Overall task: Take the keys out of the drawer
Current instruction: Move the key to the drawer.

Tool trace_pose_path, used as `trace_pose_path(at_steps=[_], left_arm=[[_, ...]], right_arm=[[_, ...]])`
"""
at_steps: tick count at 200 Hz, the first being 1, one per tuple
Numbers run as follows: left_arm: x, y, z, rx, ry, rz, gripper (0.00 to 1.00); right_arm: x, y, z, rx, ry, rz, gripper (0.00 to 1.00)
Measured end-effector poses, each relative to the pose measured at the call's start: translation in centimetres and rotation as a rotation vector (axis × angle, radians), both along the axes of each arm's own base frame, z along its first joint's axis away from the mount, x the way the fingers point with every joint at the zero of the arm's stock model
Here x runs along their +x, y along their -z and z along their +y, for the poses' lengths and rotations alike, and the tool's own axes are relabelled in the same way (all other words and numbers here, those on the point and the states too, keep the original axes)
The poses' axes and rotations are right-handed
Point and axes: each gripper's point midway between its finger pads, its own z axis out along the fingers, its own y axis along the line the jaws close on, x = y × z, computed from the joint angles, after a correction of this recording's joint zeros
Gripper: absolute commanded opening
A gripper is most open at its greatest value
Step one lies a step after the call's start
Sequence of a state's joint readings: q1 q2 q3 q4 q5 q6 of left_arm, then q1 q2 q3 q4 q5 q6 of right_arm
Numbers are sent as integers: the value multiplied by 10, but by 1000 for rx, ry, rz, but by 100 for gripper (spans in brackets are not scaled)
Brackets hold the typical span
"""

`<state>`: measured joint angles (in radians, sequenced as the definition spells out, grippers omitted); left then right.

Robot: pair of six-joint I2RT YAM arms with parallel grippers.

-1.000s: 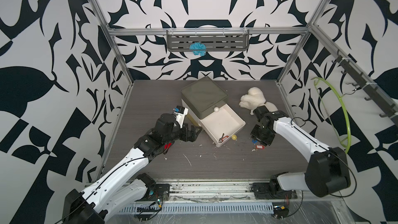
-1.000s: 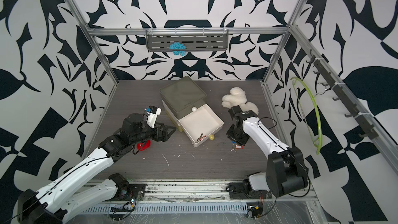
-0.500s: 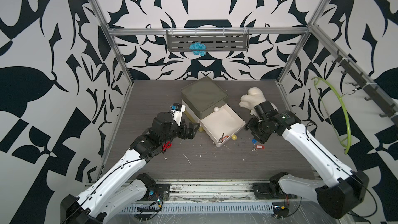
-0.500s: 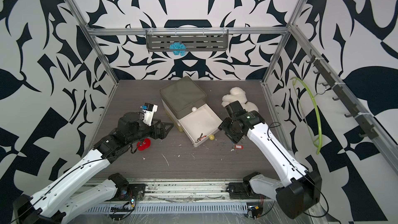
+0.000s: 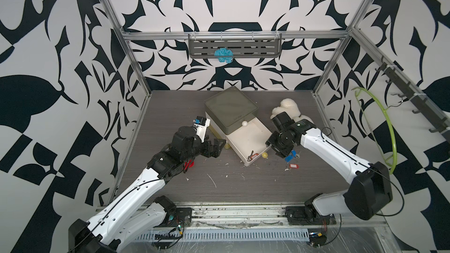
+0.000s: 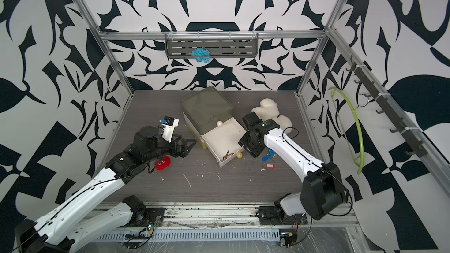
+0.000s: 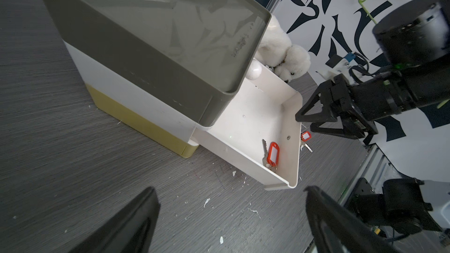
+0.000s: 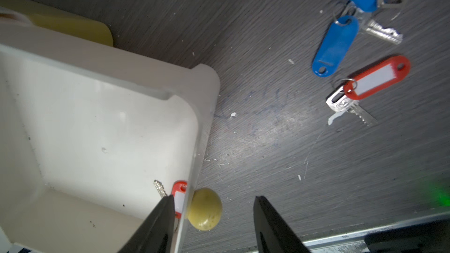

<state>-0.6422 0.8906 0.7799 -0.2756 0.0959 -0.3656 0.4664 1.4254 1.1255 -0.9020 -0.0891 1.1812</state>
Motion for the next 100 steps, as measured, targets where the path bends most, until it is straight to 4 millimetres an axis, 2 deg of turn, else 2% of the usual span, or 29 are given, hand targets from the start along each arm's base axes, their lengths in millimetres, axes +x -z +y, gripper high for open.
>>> trace_pose_path(at_steps=[9, 23, 46, 61, 78, 100], left_arm=[[0, -2, 1, -1, -2, -6, 99], [-1, -3, 2, 2, -3, -12, 99], [-2, -2, 4, 13, -4, -16, 99], [-2, -1, 5, 22, -4, -19, 99], [-2, -1, 7, 28, -7, -21, 99], [-3, 0, 7, 34, -7, -20, 99]], right_arm=[[2, 3, 3, -3, -3, 6, 52], [5, 7, 5, -13, -9, 16, 42], [7, 12, 7, -23, -15, 28, 13], [13, 9, 9, -26, -6, 13, 0], [23, 2, 7, -31, 31, -6, 0], [25, -3, 7, -56, 27, 10, 0]])
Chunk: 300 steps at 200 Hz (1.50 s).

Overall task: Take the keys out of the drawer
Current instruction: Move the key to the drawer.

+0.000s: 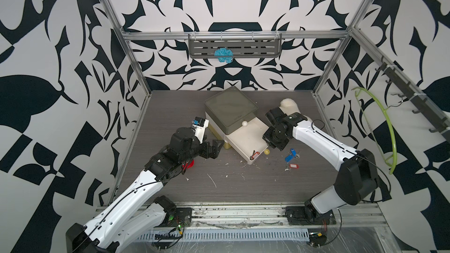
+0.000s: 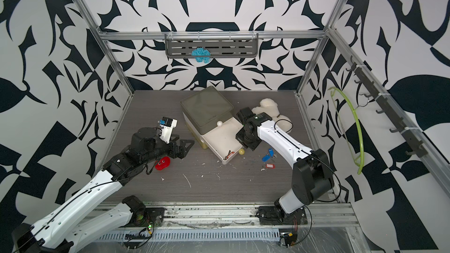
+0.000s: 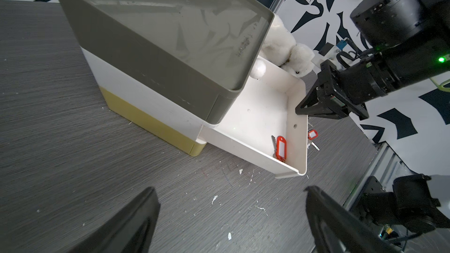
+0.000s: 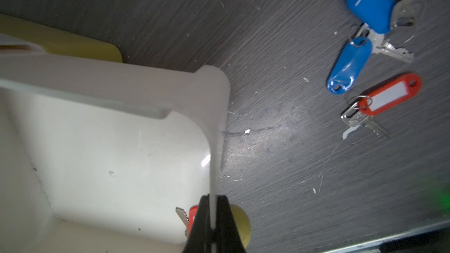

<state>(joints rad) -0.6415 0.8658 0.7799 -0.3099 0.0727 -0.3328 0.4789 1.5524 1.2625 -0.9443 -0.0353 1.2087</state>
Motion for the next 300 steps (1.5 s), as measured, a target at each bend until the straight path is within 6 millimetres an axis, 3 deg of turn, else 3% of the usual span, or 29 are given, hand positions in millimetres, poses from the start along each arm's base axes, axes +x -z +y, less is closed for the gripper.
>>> trace_pose_path(at_steps=[35, 75, 120, 170, 209, 234, 249, 268, 300], left_arm=[[0, 1, 0, 4, -1, 4, 99], [-1, 1, 1, 2, -3, 7, 99], [-1, 0, 1, -12, -12, 16, 99], [-3, -4, 4, -33, -27, 16, 99], [-2, -5, 6, -31, -37, 10, 99], [-1, -1, 7, -5, -43, 24, 99], [1, -3, 7, 8, -42, 25, 99], [2, -3, 7, 22, -40, 17, 99], [3, 1, 13, 47, -53, 20, 99]], right_arm=[[4, -10, 1, -15, -13, 1, 0], [2, -6, -1, -23, -27, 6, 0], [0, -3, -4, -18, -59, -2, 26], [-5, -22, -9, 0, -93, -55, 36], [-5, -44, -10, -13, -121, -72, 35], [9, -75, 13, 16, -189, -136, 26], [15, -83, 30, 37, -237, -153, 19], [15, -71, 48, 51, -284, -109, 11], [6, -29, 68, 25, -347, 29, 0]])
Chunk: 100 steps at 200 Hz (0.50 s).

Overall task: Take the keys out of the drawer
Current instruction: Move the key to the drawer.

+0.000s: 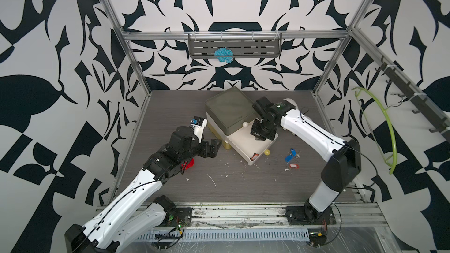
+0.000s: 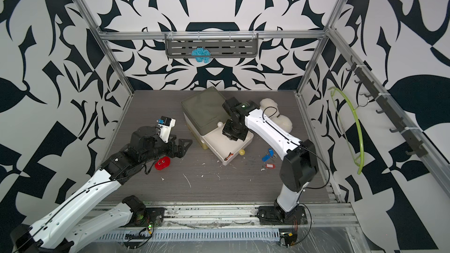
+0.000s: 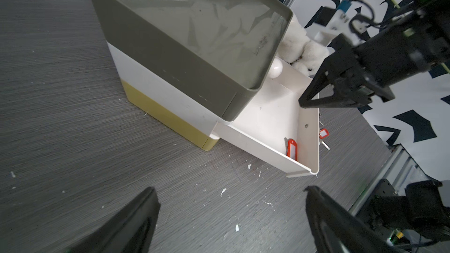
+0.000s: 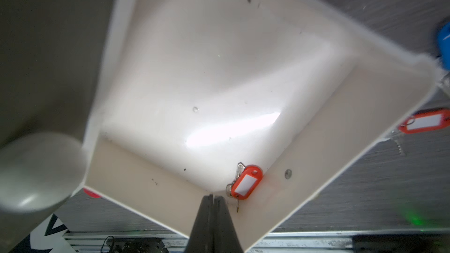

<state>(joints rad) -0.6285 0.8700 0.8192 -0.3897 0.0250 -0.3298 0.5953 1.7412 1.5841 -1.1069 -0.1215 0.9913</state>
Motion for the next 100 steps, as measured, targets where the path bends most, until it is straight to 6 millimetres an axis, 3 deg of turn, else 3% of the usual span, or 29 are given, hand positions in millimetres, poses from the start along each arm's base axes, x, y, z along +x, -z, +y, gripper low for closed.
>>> trace_pose_path(at_steps=[29, 100], left_arm=[[5, -1, 7, 4, -21, -8, 99], [9, 0, 13, 4, -31, -6, 99]], right_arm=[[-11, 21, 9, -27, -35, 64, 0], [-39, 50, 3, -80, -33, 151, 0]])
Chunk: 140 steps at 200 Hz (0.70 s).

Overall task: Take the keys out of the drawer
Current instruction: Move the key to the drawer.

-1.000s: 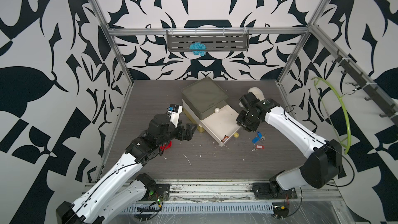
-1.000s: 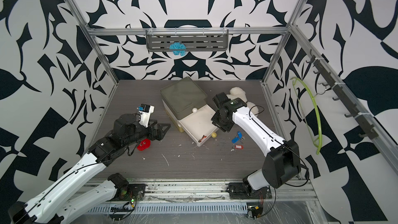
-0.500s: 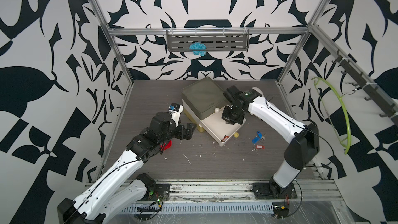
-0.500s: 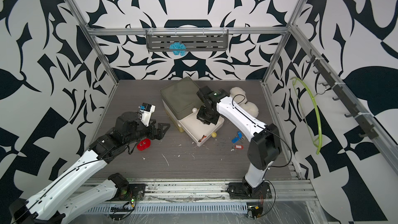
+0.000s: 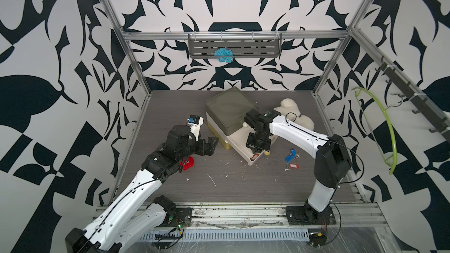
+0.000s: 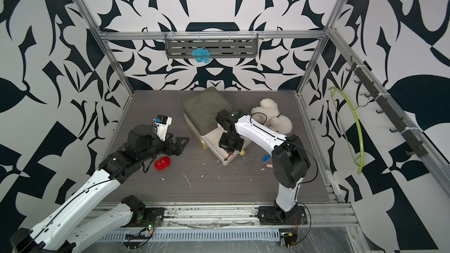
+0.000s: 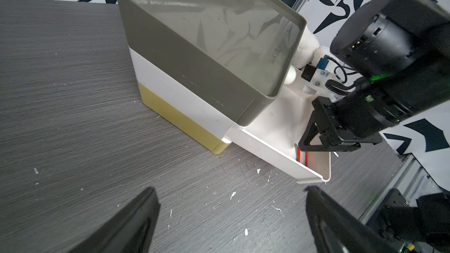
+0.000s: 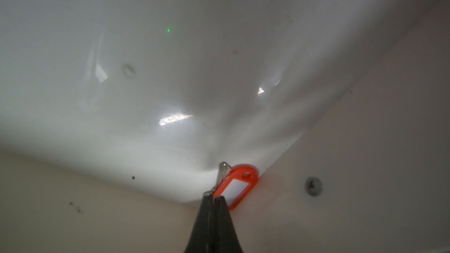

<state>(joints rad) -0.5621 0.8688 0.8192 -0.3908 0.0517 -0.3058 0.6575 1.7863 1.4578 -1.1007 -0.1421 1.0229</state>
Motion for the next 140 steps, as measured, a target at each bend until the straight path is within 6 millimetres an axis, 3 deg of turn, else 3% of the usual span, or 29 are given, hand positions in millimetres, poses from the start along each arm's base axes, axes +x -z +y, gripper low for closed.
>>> trace_pose_path(at_steps=[95, 140], left_arm=[[2, 6, 4, 10, -2, 22, 99], [-1, 11, 6, 22, -4, 42, 99]], right_arm=[[-3, 18, -2, -23, 10, 14, 0], [14, 15, -3, -31, 25, -70, 0]])
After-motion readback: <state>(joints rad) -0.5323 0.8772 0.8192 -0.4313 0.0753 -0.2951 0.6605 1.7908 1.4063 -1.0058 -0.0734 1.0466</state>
